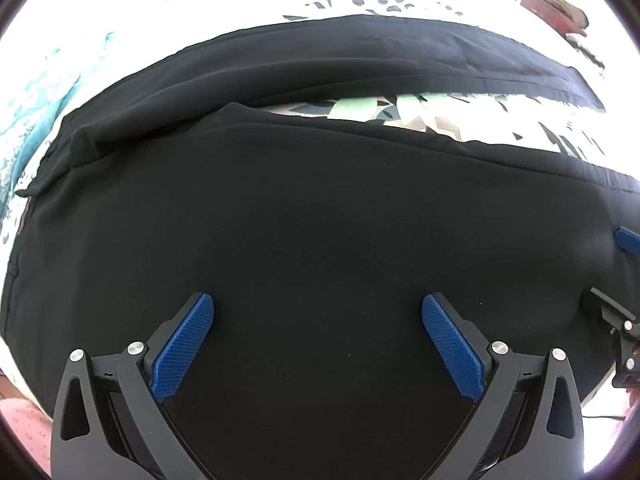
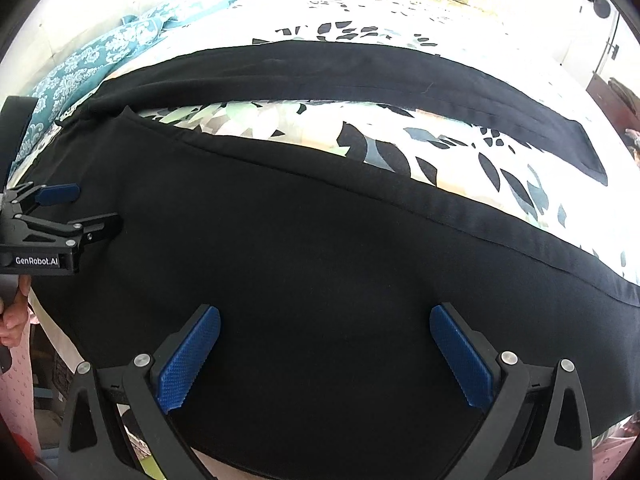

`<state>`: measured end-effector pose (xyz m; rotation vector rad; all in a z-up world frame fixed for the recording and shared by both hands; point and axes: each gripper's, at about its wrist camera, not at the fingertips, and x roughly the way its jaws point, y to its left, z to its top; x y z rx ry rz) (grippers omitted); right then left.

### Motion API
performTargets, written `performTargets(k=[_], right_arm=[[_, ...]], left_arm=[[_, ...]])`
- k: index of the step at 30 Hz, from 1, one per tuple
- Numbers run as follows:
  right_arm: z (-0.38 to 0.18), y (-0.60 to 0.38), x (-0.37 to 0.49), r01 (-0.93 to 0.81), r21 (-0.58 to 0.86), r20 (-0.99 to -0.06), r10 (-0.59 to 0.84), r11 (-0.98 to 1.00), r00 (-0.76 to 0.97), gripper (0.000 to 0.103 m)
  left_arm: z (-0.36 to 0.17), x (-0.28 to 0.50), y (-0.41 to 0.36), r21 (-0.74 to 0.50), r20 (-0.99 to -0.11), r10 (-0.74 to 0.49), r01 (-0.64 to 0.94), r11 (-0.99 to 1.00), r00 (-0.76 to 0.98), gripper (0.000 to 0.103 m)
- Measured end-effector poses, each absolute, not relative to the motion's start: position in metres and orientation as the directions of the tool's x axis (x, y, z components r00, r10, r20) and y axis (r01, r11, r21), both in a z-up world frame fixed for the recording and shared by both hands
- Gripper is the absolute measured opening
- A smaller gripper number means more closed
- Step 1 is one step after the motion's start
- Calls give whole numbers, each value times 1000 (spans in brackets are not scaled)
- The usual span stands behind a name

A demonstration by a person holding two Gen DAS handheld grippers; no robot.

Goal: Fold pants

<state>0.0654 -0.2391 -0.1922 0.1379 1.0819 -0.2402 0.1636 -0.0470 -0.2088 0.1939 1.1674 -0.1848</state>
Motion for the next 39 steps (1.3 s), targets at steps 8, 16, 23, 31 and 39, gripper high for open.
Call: performTargets(k=[8,16,23,31,39], right_arm=[[-192,-236,62,291,-21,-882,-155,957,446,103],[-188,-241,64,285,-11,-898,-135,959,419,103],[-174,-296,38,328,-40,-914,-167,944,370,103],[-170,-502,-75,770,109,-925,-218,629,310,95],[-102,-559,-4,695,170,-867,-229,699,443,96]], left_arm=[[-206,161,-49,59,-918,-43,242,969,394,103],[-203,152,-43,31,-895,-83,246,969,438,103],[-174,161,-8,31,-890,-48,164,986,454,103],[-165,192,68,35,-871,96,-133,990,481,103],[-190,199,69,73,-862,149,-172,982,485,103]])
